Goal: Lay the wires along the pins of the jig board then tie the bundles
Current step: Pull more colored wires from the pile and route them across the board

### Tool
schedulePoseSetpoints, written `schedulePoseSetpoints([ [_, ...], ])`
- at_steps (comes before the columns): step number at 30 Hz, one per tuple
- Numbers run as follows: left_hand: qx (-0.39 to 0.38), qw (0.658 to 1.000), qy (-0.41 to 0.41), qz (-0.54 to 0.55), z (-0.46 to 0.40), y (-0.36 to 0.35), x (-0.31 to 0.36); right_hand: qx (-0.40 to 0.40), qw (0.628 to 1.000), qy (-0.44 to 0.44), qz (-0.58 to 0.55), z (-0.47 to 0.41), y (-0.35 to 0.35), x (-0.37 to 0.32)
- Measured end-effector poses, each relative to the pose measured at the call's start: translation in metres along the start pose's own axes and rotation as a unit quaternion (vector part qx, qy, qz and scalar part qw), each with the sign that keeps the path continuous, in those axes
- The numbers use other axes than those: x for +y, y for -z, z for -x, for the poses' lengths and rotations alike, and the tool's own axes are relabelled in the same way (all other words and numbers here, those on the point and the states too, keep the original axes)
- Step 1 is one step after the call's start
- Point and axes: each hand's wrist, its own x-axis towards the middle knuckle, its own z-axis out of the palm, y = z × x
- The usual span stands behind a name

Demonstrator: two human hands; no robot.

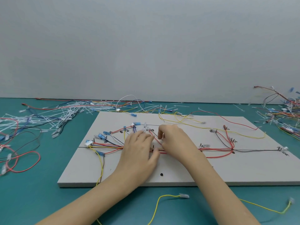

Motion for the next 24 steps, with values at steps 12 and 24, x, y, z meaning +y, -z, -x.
schedulePoseSetpoints([
  [12, -0.041, 0.996, -0.078, -0.001, -0.001, 0.002, 0.000, -0.006, 0.999, 0.019, -0.027, 0.024, 0.000, -0.003],
  [24, -0.142, 0.981, -0.129, -0.025, -0.002, -0.007, -0.008, 0.011, 0.983, -0.031, -0.179, 0.038, 0.010, 0.017],
])
